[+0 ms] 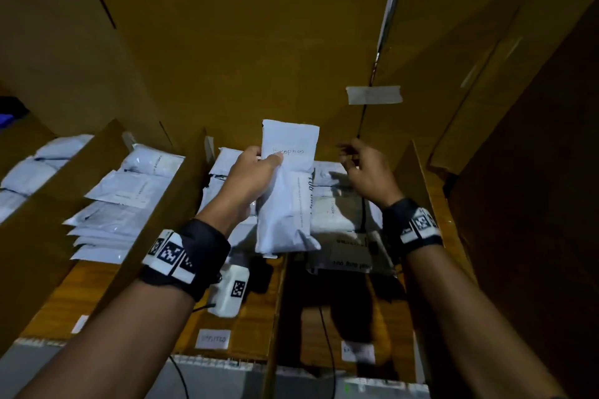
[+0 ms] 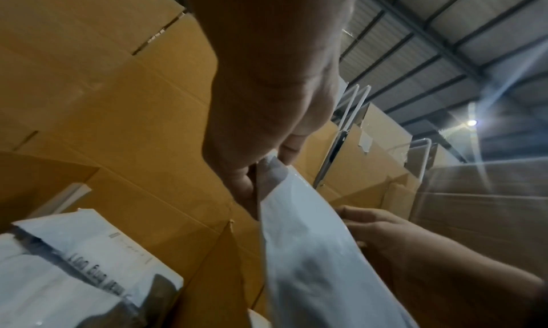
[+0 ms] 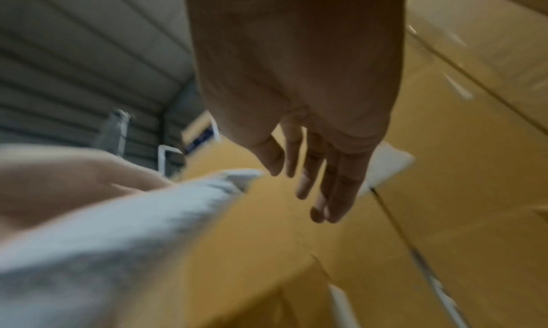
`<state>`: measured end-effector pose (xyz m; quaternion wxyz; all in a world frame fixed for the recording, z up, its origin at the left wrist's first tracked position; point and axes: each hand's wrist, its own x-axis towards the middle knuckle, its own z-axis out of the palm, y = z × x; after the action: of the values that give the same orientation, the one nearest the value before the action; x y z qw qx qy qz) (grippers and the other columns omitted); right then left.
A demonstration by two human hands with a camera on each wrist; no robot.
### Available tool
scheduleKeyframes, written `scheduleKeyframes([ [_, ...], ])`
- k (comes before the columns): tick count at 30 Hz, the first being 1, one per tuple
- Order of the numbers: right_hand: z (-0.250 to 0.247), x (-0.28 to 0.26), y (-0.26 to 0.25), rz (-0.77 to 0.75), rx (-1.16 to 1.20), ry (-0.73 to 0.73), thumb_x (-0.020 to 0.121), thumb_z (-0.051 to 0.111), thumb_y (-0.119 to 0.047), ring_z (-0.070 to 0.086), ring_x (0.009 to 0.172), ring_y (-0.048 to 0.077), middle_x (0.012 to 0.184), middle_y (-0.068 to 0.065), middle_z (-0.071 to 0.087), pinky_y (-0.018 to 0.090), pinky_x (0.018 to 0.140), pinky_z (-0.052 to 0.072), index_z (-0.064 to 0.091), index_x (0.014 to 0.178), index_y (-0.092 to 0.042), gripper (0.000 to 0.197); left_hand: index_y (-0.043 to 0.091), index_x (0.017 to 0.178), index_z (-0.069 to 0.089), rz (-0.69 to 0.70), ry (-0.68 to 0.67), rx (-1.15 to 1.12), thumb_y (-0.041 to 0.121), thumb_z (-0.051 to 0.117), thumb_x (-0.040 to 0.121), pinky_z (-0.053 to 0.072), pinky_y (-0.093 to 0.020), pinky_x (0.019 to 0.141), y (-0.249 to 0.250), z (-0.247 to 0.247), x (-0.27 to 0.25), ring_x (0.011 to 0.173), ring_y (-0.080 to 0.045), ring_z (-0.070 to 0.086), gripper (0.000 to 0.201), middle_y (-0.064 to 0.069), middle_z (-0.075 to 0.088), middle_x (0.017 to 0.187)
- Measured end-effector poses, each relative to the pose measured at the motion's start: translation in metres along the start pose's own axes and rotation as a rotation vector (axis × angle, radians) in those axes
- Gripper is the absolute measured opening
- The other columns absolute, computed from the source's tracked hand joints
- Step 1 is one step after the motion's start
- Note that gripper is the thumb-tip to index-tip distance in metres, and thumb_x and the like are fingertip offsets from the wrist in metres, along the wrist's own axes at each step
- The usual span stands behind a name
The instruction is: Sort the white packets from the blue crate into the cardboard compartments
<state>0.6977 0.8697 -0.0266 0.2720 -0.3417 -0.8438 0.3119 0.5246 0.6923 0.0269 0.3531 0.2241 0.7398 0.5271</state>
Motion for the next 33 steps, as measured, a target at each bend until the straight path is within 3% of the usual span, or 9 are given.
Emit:
scheduleKeyframes([
  [4,-0.027,-0.048,-0.064,0.049,0.097,0.059,0.106,0.062,-0.028,0.065,0.106,0.012,0.134,0.001,0.064,0.021,0.083,0.050,0.052,0.145,-0.017,0.042,0.015,0.134,0.055,0.034,-0.106,-0.176,0.024,0.059,0.107,0.061,-0.041,0.082,0.016,0.008,-0.020,0.107,-0.020,0.072,0.028,-0.001,0.072,0.125],
  [8,-0.024,-0.073,-0.086,0.057,0.026,-0.043,0.084,0.079,-0.065,0.054,0.131,0.018,0.154,0.002,0.049,0.033,0.099,0.049,0.023,0.160,-0.023,0.103,0.009,0.137,0.057,0.032,-0.202,-0.302,0.012,0.056,0.108,0.060,-0.030,0.061,0.023,0.025,-0.036,0.098,-0.017,0.075,0.029,-0.006,0.073,0.126],
  [10,-0.019,-0.078,-0.080,0.006,-0.041,-0.094,0.078,0.084,-0.064,0.051,0.135,0.021,0.154,0.003,0.047,0.041,0.104,0.050,0.015,0.162,-0.025,0.115,0.007,0.136,0.056,0.020,-0.254,-0.322,0.009,0.055,0.108,0.061,-0.029,0.059,0.025,0.033,-0.042,0.095,-0.017,0.076,0.028,-0.008,0.073,0.126],
  [13,-0.024,-0.073,-0.066,-0.004,-0.091,-0.059,0.078,0.078,-0.058,0.056,0.130,0.025,0.146,0.005,0.053,0.048,0.101,0.054,0.019,0.160,-0.027,0.105,0.009,0.135,0.054,0.056,-0.265,-0.245,0.012,0.059,0.107,0.065,-0.036,0.080,0.021,0.042,-0.036,0.111,-0.023,0.072,0.028,-0.009,0.069,0.132],
  [15,-0.035,-0.062,-0.054,0.029,-0.115,-0.024,0.078,0.082,-0.052,0.055,0.132,0.026,0.147,0.007,0.053,0.049,0.105,0.053,0.023,0.159,-0.023,0.104,0.016,0.131,0.054,0.223,-0.162,0.113,0.024,0.065,0.104,0.059,-0.041,0.096,0.011,0.040,-0.024,0.116,-0.022,0.066,0.031,-0.003,0.067,0.129],
  [18,-0.047,-0.043,-0.023,0.059,-0.227,-0.037,0.081,0.087,-0.037,0.054,0.132,0.031,0.149,0.010,0.050,0.050,0.102,0.053,0.026,0.158,-0.020,0.100,0.015,0.146,0.047,0.445,-0.124,0.643,0.032,0.065,0.102,0.048,-0.042,0.106,-0.019,0.036,-0.005,0.129,-0.028,0.057,0.052,-0.007,0.060,0.142],
  [22,-0.038,-0.021,0.025,0.050,-0.399,-0.226,0.072,0.081,-0.042,0.059,0.125,0.040,0.145,0.012,0.053,0.057,0.092,0.056,0.023,0.156,-0.028,0.103,0.011,0.167,0.013,0.493,-0.287,0.974,0.038,0.059,0.102,0.027,-0.048,0.127,-0.062,0.039,0.013,0.159,-0.034,0.022,0.085,-0.015,0.022,0.173],
  [26,-0.009,-0.007,0.059,0.041,-0.548,-0.435,0.076,0.088,-0.029,0.060,0.119,0.039,0.139,0.013,0.054,0.056,0.091,0.055,0.019,0.157,-0.028,0.107,0.008,0.168,-0.006,0.527,-0.297,1.075,0.036,0.049,0.107,0.016,-0.049,0.132,-0.081,0.043,0.010,0.164,-0.026,-0.004,0.087,-0.011,-0.012,0.177],
  [33,0.042,0.004,0.083,-0.079,-0.758,-0.583,0.082,0.077,-0.018,0.042,0.137,0.042,0.156,0.012,0.040,0.062,0.110,0.034,0.011,0.166,-0.030,0.107,0.002,0.167,-0.005,0.607,-0.272,1.057,0.023,0.049,0.106,0.017,-0.047,0.132,-0.086,0.042,0.007,0.164,-0.030,-0.001,0.084,-0.018,-0.006,0.176],
])
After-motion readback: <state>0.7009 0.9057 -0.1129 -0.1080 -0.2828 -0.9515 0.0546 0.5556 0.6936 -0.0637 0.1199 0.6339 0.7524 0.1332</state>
